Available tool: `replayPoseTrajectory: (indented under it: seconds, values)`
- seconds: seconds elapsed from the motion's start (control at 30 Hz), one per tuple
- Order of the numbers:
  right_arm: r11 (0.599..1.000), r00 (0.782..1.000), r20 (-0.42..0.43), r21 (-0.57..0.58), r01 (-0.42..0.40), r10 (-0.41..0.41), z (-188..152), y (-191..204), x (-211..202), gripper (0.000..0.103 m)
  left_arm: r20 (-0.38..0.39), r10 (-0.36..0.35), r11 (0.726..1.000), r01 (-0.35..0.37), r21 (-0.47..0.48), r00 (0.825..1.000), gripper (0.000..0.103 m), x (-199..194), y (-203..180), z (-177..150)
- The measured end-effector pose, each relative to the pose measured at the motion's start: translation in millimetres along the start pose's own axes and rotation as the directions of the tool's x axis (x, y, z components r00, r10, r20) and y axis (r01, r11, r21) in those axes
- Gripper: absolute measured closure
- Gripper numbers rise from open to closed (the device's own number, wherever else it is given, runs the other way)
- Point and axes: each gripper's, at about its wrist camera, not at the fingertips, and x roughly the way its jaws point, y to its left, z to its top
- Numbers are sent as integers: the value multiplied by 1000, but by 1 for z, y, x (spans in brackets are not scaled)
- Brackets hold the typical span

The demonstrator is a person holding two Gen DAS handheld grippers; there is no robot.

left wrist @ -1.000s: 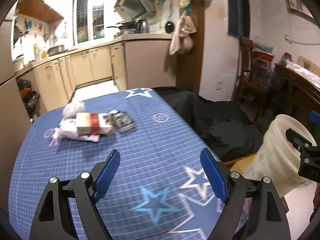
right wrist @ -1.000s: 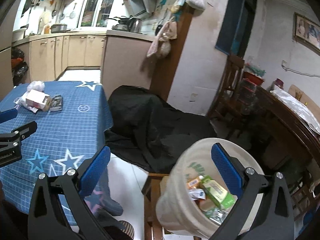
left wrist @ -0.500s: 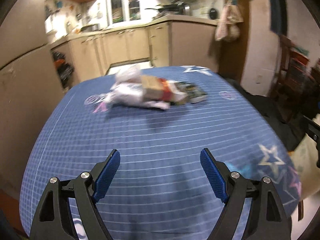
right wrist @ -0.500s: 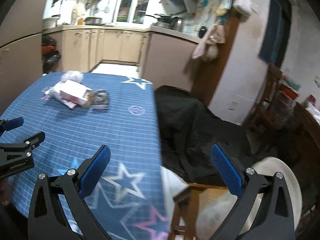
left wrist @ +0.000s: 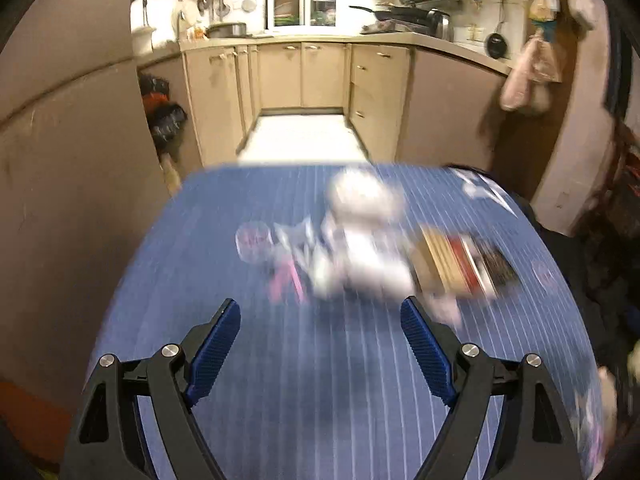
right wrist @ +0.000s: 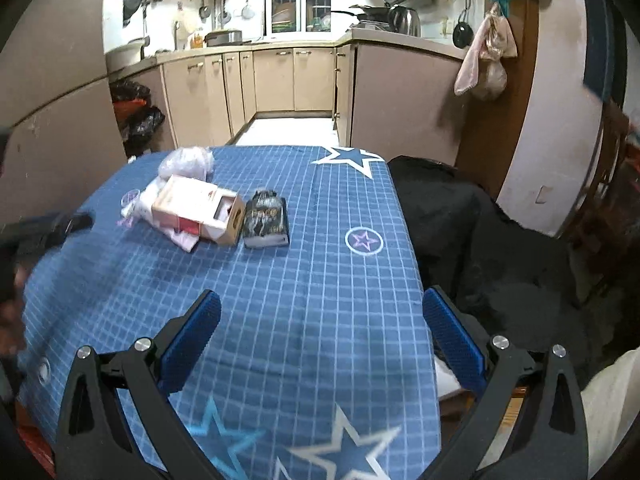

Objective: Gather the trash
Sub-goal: 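Grasp the white alcohol wipes pack with the left tool while the right tool grasps the Liqun cigarette box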

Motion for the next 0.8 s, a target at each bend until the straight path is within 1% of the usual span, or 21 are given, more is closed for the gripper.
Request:
replayPoseTrajectory:
  seconds: [0.03,0.07,0.1,0.13,0.2,0.27,0.3,0.33,0.37,0.4,0.43,0.47,0.5,0.53,0.57,0.6,0.67,0.7,0.73,0.77,0.8]
  values:
    - [1000,1000,5,8,-3,3,0,-1,-1,6,8,26,999,-26,18,1000,18,13,-6,25]
    - [1000,1000,4,18,-7,7,-1,-2,-2,5,1,17,999,-17,38,1000,14,26,-13,44]
    - [1000,1000,-1,25,-11,11,-3,-3,-3,5,-17,-4,998,5,66,1000,8,45,-22,65]
    - [999,1000,-7,32,-12,12,-4,-4,-3,5,-44,4,995,0,95,999,8,73,-33,89]
    - [999,1000,-22,46,-11,12,-9,-6,-4,5,-117,65,990,-49,135,991,8,122,-47,114]
    - [999,999,-36,50,-9,11,-14,-9,-4,5,-195,137,978,-102,182,971,8,168,-57,122]
    - [999,999,-41,48,-8,10,-16,-11,-5,5,-248,171,970,-119,210,954,8,189,-61,121]
    - [999,999,-44,42,-8,9,-17,-12,-4,6,-298,182,965,-112,237,937,8,203,-63,116]
    - [999,999,-45,37,-4,5,-18,-13,-4,5,-321,171,964,-91,250,931,8,208,-63,112]
    - [999,999,-44,36,-2,4,-19,-14,-3,5,-359,167,957,-64,282,918,7,211,-64,102]
    - [999,999,-43,38,-3,5,-19,-15,-2,5,-330,162,952,-59,300,930,8,201,-63,94]
    - [999,999,-42,45,-9,11,-20,-17,-1,6,-333,147,946,-34,324,932,8,190,-61,84]
    - [998,999,-42,53,-15,17,-20,-20,1,5,-343,131,941,-8,338,930,8,182,-61,75]
    - [998,999,-41,58,-19,22,-20,-21,1,5,-353,92,935,41,351,931,9,167,-59,63]
    - [998,999,-39,59,-24,27,-20,-22,2,6,-368,36,932,102,349,929,9,143,-50,45]
    - [998,999,-35,56,-27,29,-20,-22,2,5,-381,17,925,130,357,924,9,130,-46,32]
    - [999,999,-26,48,-27,28,-19,-23,1,5,-389,-18,897,187,401,921,9,92,-38,-9]
    - [999,999,-25,46,-23,25,-19,-23,2,5,-374,-19,890,186,416,927,9,80,-34,-21]
    - [999,999,-23,48,-24,26,-18,-23,2,6,-351,-9,887,170,430,936,9,65,-28,-35]
    - [998,999,-23,51,-27,29,-18,-23,3,5,-325,-16,896,158,415,946,9,48,-17,-46]
    - [998,999,-22,54,-31,32,-17,-22,3,6,-304,-24,910,147,387,952,9,36,-7,-50]
